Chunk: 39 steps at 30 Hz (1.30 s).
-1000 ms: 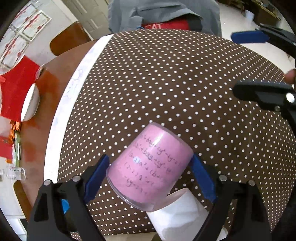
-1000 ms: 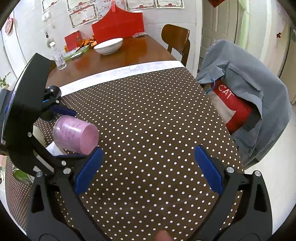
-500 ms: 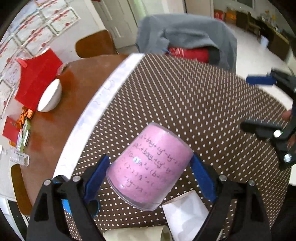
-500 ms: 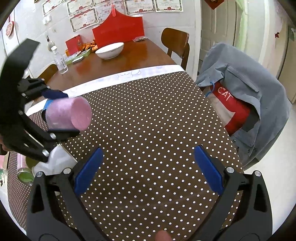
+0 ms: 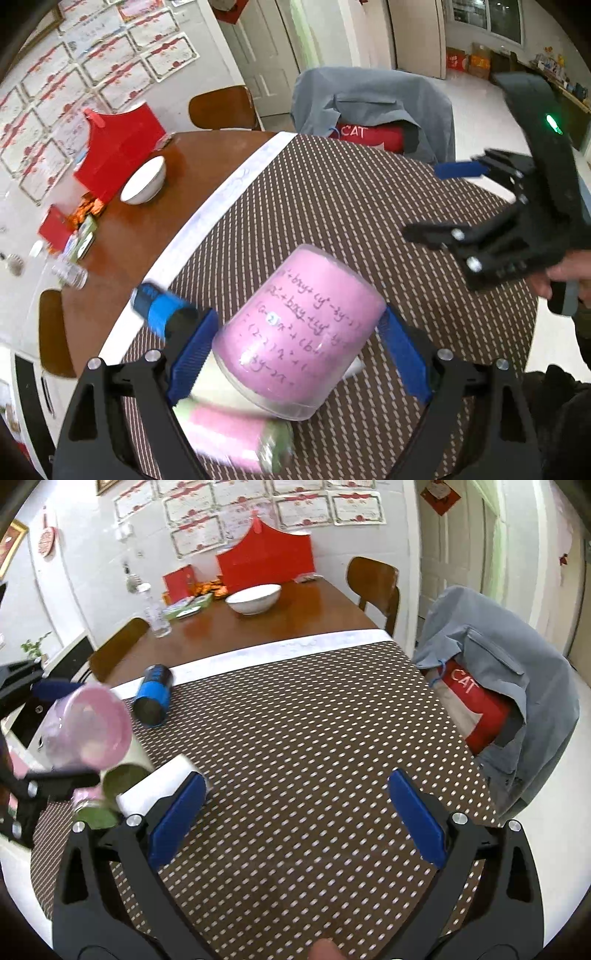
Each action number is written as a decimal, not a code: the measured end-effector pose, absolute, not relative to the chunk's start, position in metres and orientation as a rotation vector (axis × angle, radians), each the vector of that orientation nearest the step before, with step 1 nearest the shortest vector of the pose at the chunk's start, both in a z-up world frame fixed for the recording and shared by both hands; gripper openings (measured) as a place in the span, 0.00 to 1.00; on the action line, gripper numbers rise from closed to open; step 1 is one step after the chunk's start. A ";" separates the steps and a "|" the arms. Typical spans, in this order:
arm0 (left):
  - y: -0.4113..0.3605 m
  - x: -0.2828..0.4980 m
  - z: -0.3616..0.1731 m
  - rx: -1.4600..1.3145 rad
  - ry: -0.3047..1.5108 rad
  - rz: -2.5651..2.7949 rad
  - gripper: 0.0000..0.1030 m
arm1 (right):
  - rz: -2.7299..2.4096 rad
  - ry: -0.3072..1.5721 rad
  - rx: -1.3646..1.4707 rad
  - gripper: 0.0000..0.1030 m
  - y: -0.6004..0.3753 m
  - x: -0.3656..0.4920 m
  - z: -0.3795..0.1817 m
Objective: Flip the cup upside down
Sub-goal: 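Lift the pink cup with the left tool and turn it, then lower the pink cup onto the tablecloth and open the left tool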
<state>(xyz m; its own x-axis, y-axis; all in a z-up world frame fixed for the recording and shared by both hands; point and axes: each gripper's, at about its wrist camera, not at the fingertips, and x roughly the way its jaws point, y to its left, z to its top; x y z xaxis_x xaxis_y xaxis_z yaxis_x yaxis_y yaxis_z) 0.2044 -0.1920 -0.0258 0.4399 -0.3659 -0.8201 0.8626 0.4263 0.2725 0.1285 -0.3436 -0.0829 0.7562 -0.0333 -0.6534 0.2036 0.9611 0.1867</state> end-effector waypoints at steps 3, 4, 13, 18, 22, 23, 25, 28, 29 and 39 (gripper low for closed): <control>-0.170 0.172 -0.034 0.752 0.757 -0.840 0.84 | -0.101 0.694 0.244 0.94 -0.328 0.115 -0.083; -0.164 0.164 -0.038 0.744 0.761 -0.830 0.84 | -0.095 0.692 0.240 0.94 -0.323 0.110 -0.083; -0.132 0.110 -0.103 0.700 0.874 -0.784 0.84 | -0.057 0.685 0.237 0.94 -0.296 0.070 -0.098; -0.130 0.104 -0.143 0.719 0.933 -0.721 0.84 | -0.049 0.687 0.244 0.94 -0.290 0.056 -0.108; -0.127 0.108 -0.151 0.687 0.902 -0.654 0.86 | -0.045 0.701 0.248 0.94 -0.285 0.049 -0.118; -0.127 0.107 -0.152 0.692 0.897 -0.634 0.86 | -0.043 0.704 0.249 0.94 -0.284 0.048 -0.119; -0.127 0.106 -0.154 0.696 0.895 -0.610 0.86 | -0.038 0.709 0.251 0.94 -0.282 0.046 -0.122; -0.122 0.104 -0.151 0.646 0.891 -0.598 0.86 | -0.031 0.705 0.263 0.94 -0.277 0.042 -0.124; -0.121 0.102 -0.149 0.631 0.885 -0.596 0.86 | -0.028 0.705 0.269 0.94 -0.276 0.042 -0.124; -0.105 0.089 -0.129 0.537 0.789 -0.559 0.89 | 0.005 0.703 0.299 0.94 -0.259 0.043 -0.122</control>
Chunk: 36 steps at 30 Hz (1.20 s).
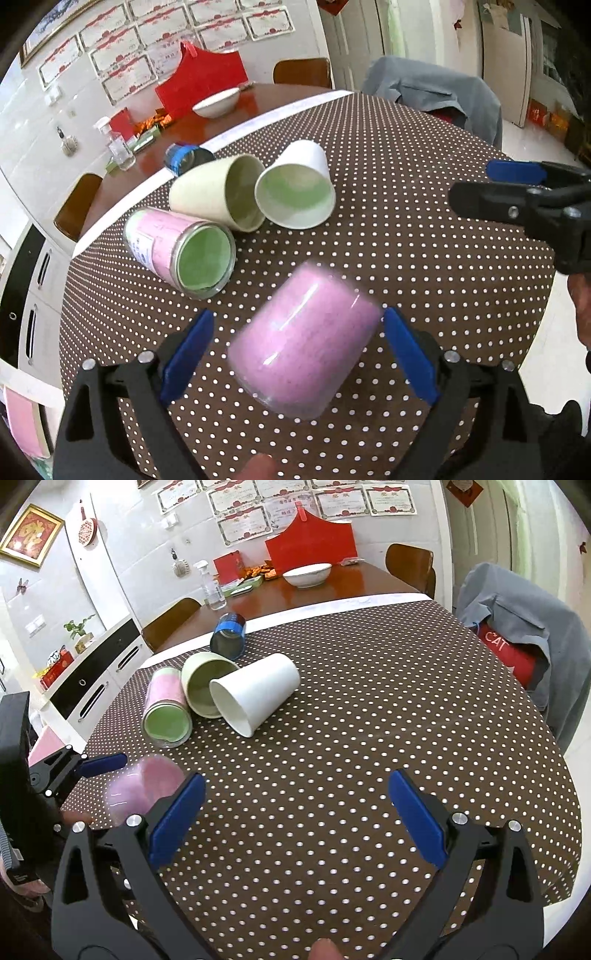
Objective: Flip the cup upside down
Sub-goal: 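Lower the pink cup onto the tablecloth and open the left tool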
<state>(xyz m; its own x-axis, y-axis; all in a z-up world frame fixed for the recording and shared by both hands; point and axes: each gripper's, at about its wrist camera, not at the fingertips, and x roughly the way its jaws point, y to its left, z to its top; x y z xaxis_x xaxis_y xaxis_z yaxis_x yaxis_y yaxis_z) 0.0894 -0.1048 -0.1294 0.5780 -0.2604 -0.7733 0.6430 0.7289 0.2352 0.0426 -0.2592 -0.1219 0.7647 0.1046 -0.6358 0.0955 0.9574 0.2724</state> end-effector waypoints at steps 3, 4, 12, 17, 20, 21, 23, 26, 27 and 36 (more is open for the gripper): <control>-0.107 0.089 -0.136 0.565 0.808 -0.559 0.89 | 0.015 0.699 0.298 0.94 -0.254 0.043 -0.119; -0.108 0.091 -0.137 0.567 0.809 -0.559 0.89 | 0.016 0.698 0.296 0.94 -0.253 0.043 -0.118; -0.092 0.088 -0.119 0.479 0.747 -0.538 0.89 | 0.023 0.696 0.294 0.94 -0.248 0.044 -0.115; -0.081 0.083 -0.110 0.430 0.706 -0.495 0.89 | 0.037 0.697 0.299 0.94 -0.243 0.047 -0.113; -0.071 0.077 -0.104 0.387 0.677 -0.467 0.89 | 0.048 0.697 0.308 0.94 -0.240 0.047 -0.111; -0.067 0.075 -0.102 0.370 0.668 -0.453 0.89 | 0.051 0.697 0.313 0.94 -0.240 0.047 -0.111; -0.062 0.072 -0.099 0.352 0.653 -0.429 0.89 | 0.057 0.696 0.320 0.94 -0.237 0.047 -0.109; -0.053 0.069 -0.094 0.330 0.631 -0.402 0.89 | 0.062 0.697 0.328 0.94 -0.234 0.047 -0.106; -0.050 0.068 -0.091 0.319 0.624 -0.394 0.89 | 0.063 0.695 0.329 0.94 -0.233 0.046 -0.105; -0.027 0.060 -0.072 0.253 0.561 -0.307 0.89 | 0.069 0.676 0.304 0.94 -0.220 0.046 -0.093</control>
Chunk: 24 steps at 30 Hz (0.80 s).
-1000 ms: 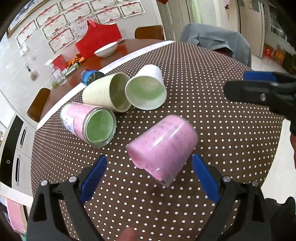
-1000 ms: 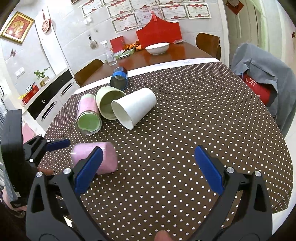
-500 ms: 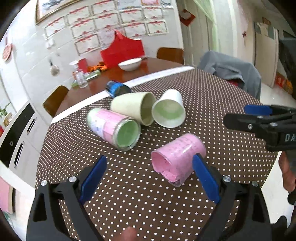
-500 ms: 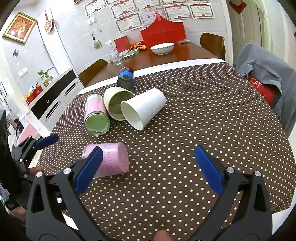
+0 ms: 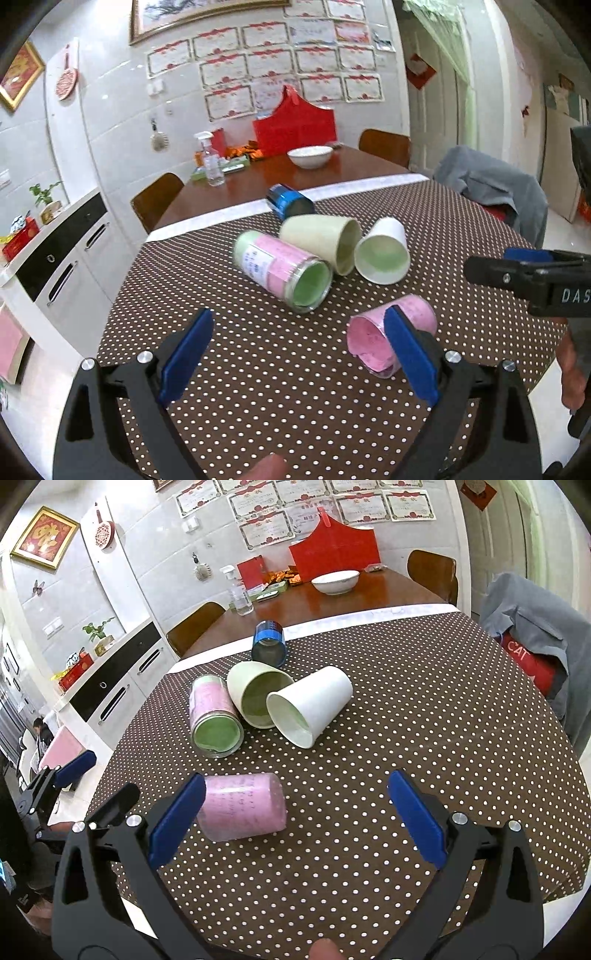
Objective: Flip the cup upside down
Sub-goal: 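Lower the pink cup onto the tablecloth and open the left tool, then grasp the pink cup around its body with the right tool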
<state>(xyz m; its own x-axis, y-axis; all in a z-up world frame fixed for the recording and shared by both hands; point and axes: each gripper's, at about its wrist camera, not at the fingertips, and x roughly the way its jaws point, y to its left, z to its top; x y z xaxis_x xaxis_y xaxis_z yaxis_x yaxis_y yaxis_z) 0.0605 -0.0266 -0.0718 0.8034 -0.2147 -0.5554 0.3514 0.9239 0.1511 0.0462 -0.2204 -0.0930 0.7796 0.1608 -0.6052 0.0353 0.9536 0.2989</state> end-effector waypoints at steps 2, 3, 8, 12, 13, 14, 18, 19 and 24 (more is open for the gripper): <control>-0.023 0.058 -0.068 0.241 0.547 -0.290 0.89 | 0.074 0.672 0.295 0.94 -0.217 0.046 -0.089; -0.020 0.056 -0.065 0.228 0.535 -0.279 0.89 | 0.076 0.670 0.289 0.94 -0.215 0.046 -0.087; -0.003 0.049 -0.053 0.170 0.479 -0.226 0.89 | 0.080 0.670 0.277 0.94 -0.203 0.044 -0.080; 0.007 0.044 -0.045 0.145 0.442 -0.190 0.89 | 0.062 0.681 0.278 0.94 -0.196 0.044 -0.077; 0.009 0.043 -0.045 0.143 0.433 -0.181 0.89 | 0.059 0.686 0.284 0.94 -0.196 0.044 -0.078; 0.010 0.041 -0.044 0.144 0.420 -0.168 0.89 | 0.058 0.692 0.292 0.94 -0.195 0.045 -0.078; 0.014 0.038 -0.043 0.145 0.394 -0.149 0.89 | 0.056 0.753 0.379 0.94 -0.195 0.051 -0.087; 0.016 0.038 -0.044 0.142 0.389 -0.150 0.89 | 0.057 0.768 0.403 0.94 -0.196 0.053 -0.090; 0.025 0.042 -0.047 0.127 0.371 -0.150 0.89 | 0.049 0.873 0.564 0.94 -0.197 0.064 -0.107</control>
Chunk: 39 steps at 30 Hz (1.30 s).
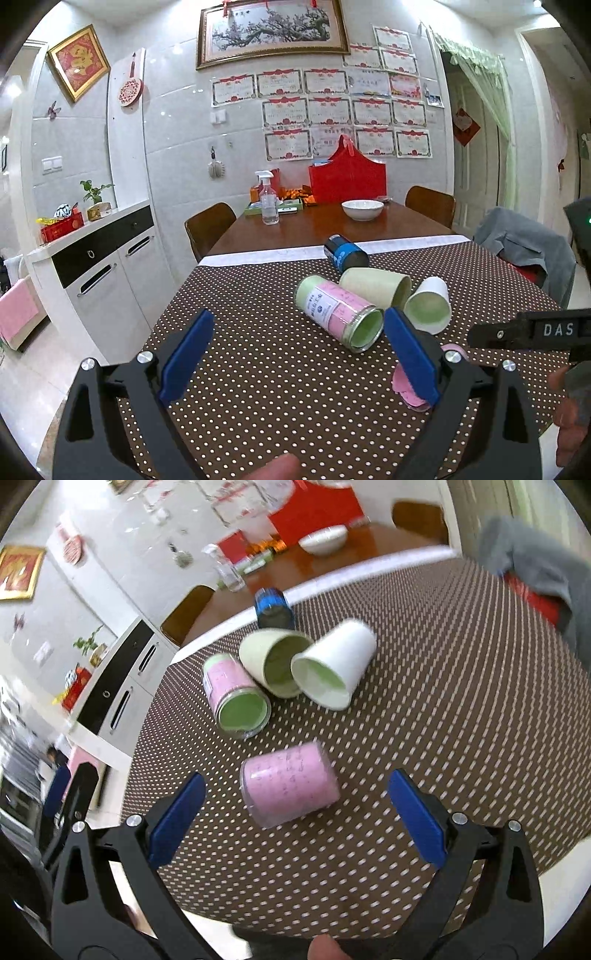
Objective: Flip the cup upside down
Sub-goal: 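Grasp the pink cup around its body with the right tool, then lift the pink cup with the right tool and rotate its rim downward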
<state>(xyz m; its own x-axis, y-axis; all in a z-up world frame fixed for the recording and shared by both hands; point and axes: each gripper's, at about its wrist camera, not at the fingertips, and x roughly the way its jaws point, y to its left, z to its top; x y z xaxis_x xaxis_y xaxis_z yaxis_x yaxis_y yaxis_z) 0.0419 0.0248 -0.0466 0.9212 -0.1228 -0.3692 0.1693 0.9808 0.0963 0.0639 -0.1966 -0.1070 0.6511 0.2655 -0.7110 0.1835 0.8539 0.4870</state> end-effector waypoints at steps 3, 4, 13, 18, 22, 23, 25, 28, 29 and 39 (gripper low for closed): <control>0.033 0.046 -0.051 0.116 0.372 -0.150 0.89 | 0.048 0.934 0.658 0.94 -0.194 0.070 -0.117; 0.036 0.047 -0.053 0.112 0.374 -0.151 0.89 | 0.047 0.965 0.701 0.94 -0.193 0.073 -0.123; 0.048 0.061 -0.070 0.139 0.406 -0.143 0.89 | -0.084 1.082 0.903 0.94 -0.195 0.091 -0.143; 0.051 0.077 -0.077 0.130 0.447 -0.162 0.89 | -0.146 1.113 0.981 0.94 -0.201 0.104 -0.141; 0.046 0.095 -0.079 0.140 0.475 -0.194 0.89 | -0.203 1.160 1.026 0.92 -0.203 0.111 -0.150; 0.044 0.100 -0.079 0.144 0.481 -0.204 0.89 | -0.214 1.172 1.034 0.91 -0.202 0.114 -0.151; 0.039 0.106 -0.081 0.153 0.490 -0.221 0.89 | -0.234 1.189 1.035 0.87 -0.200 0.118 -0.154; 0.030 0.119 -0.086 0.172 0.512 -0.251 0.89 | -0.262 1.223 1.036 0.86 -0.197 0.126 -0.158; 0.028 0.123 -0.088 0.178 0.518 -0.261 0.89 | -0.271 1.238 1.035 0.86 -0.195 0.128 -0.160; 0.020 0.150 -0.103 0.179 0.572 -0.302 0.89 | -0.286 1.295 0.900 0.82 -0.177 0.145 -0.161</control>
